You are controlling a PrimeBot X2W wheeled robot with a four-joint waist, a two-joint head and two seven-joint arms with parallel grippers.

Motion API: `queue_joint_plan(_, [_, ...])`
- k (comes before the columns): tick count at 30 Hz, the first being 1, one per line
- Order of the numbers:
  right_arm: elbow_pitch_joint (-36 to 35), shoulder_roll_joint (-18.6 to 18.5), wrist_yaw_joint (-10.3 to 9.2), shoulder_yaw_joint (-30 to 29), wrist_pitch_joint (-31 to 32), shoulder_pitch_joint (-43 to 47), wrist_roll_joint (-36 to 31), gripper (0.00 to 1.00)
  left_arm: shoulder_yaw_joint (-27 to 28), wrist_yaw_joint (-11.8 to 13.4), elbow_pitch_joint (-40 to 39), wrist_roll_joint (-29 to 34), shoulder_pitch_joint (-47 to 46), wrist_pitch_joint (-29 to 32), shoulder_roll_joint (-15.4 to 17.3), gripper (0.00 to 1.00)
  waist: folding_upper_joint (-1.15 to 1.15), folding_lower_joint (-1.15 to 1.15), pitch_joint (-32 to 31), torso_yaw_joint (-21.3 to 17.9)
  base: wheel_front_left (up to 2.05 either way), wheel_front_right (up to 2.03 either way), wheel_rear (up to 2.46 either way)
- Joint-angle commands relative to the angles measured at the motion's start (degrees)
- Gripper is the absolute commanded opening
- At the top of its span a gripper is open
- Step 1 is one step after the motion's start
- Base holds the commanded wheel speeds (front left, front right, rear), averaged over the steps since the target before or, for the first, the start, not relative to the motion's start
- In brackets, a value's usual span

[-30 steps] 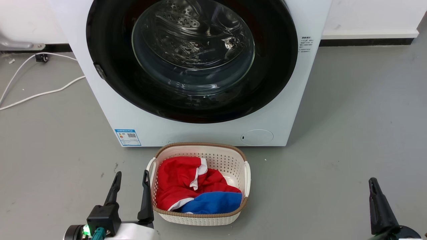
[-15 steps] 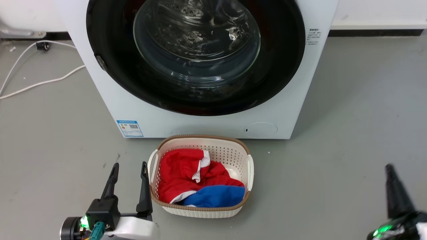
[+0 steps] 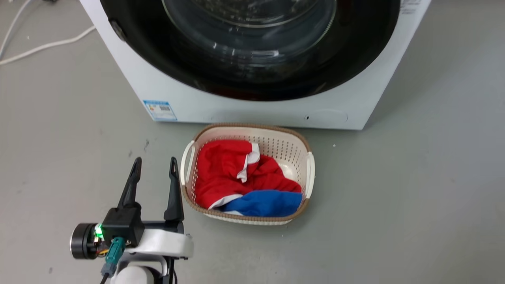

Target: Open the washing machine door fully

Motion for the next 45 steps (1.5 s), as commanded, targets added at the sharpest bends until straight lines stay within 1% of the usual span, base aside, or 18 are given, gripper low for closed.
queue_joint_plan(1, [1.64, -1.38, 0.02, 0.47, 1.23, -3.06, -0.25, 0.0, -0.26, 0.08, -0.42, 0.25, -1.43, -0.16, -0.04, 1.0, 0.0, -0.01, 2.79, 1.25, 0.0, 0.0, 0.0])
queue_joint_plan(6, [7.96, -6.51, 0.02, 3.08, 5.24, -12.94, -2.04, 0.0, -1.42, 0.37, -1.38, 0.26, -4.35, -0.16, -0.03, 1.0, 0.0, -0.01, 7.23, 2.82, 0.0, 0.0, 0.0])
queue_joint_plan(10, [12.12, -9.42, 0.02, 5.62, 7.93, -20.62, -3.05, 0.0, -2.87, 0.68, -1.94, -0.23, -6.65, -0.16, -0.03, 1.0, 0.0, -0.01, 10.44, 4.14, 0.0, 0.0, 0.0])
queue_joint_plan(15, [16.01, -11.98, 0.02, 9.7, 11.05, -29.11, -5.14, 0.0, -4.47, 1.6, -2.62, -0.52, -8.71, -0.16, -0.03, 1.0, 0.0, -0.01, 13.72, 5.5, 0.0, 0.0, 0.0])
queue_joint_plan(16, [16.01, -11.98, 0.02, 9.7, 11.05, -29.11, -5.14, 0.0, -4.47, 1.6, -2.62, -0.52, -8.71, -0.16, -0.03, 1.0, 0.0, -0.01, 13.72, 5.5, 0.0, 0.0, 0.0])
queue_joint_plan(21, [19.45, -13.49, 0.02, 14.0, 14.01, -36.13, -7.64, 0.0, -5.61, 2.19, -2.94, -0.96, -10.0, -0.16, -0.03, 1.0, 0.0, -0.01, 15.99, 6.79, 0.0, 0.0, 0.0])
queue_joint_plan(24, [21.23, -14.69, 0.02, 16.97, 15.79, -39.61, -10.4, 0.0, -6.19, 2.59, -3.18, -1.24, -10.48, -0.16, -0.03, 1.0, 0.0, -0.01, 17.15, 7.42, 0.0, 0.0, 0.0])
queue_joint_plan(31, [26.07, -15.42, 0.02, 21.65, 19.06, -46.76, -15.44, 0.0, -7.29, 3.42, -3.44, -2.26, -11.36, -0.16, -0.04, 1.0, 0.0, -0.01, 19.32, 8.71, 0.0, 0.0, 0.0])
queue_joint_plan(36, [27.87, -13.67, 0.02, 23.49, 20.11, -49.72, -17.93, 0.0, -7.61, 3.95, -3.56, -2.74, -11.8, -0.16, -0.03, 1.0, 0.0, -0.01, 20.65, 9.14, 0.0, 0.0, 0.0])
queue_joint_plan(40, [28.14, -12.21, 0.09, 24.93, 21.44, -48.92, -19.23, 0.0, -7.62, 4.18, -3.46, -2.89, -11.93, -0.16, -0.03, 1.0, 0.0, -0.01, 21.03, 9.07, 0.0, 0.0, 0.0])
queue_joint_plan(45, [24.81, -11.11, 0.09, 25.6, 22.92, -44.0, -18.38, 0.0, -6.76, 4.36, -2.97, -2.47, -11.24, -0.16, -0.02, 1.0, 0.0, -0.01, 19.84, 8.08, 0.0, 0.0, 0.0])
